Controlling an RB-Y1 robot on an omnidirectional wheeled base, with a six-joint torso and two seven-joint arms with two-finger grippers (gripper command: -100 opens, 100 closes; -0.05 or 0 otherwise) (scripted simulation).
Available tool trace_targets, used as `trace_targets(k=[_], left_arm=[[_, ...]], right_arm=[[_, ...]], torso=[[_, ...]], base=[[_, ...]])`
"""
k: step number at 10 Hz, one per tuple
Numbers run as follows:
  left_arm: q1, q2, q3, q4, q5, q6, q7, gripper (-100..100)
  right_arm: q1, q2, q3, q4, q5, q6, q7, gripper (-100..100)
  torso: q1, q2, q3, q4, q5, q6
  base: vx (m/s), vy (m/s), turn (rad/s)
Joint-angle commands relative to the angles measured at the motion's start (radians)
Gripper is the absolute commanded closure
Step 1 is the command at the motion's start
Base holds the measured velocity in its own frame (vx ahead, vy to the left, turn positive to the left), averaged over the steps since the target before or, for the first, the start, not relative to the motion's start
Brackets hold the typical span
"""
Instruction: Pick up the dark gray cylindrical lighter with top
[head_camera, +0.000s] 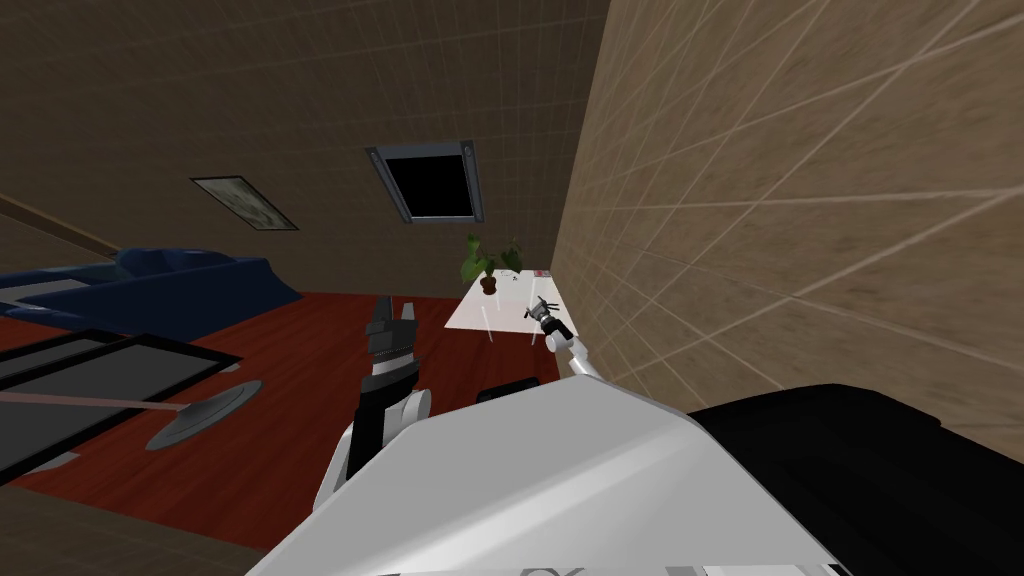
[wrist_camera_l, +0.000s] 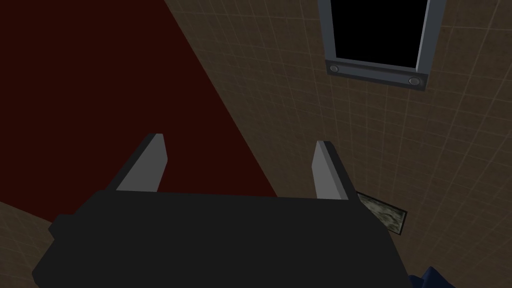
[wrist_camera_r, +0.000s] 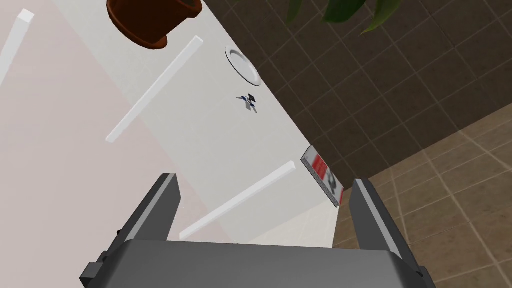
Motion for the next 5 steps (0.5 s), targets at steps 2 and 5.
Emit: trace_targets(k=[2,5], left_arm=[[0.000,0.000,0.000,0.000,0.000,0.000,0.000,0],[0.000,0.000,0.000,0.000,0.000,0.000,0.000,0]], right_arm=[[-0.051,-0.011,0.004,0.076,-0.037,0.075,-0.073,-100],[-0.089,-0.023,0.008,0.143,-0.064,0.142,-0.127,-100]], torso=[[0.000,0.000,0.000,0.000,0.000,0.000],[-0.001,0.001,0.000,0.000,0.000,0.000]], base=[[0.032,0.025,-0.011],[0.025,0.021,-0.010]])
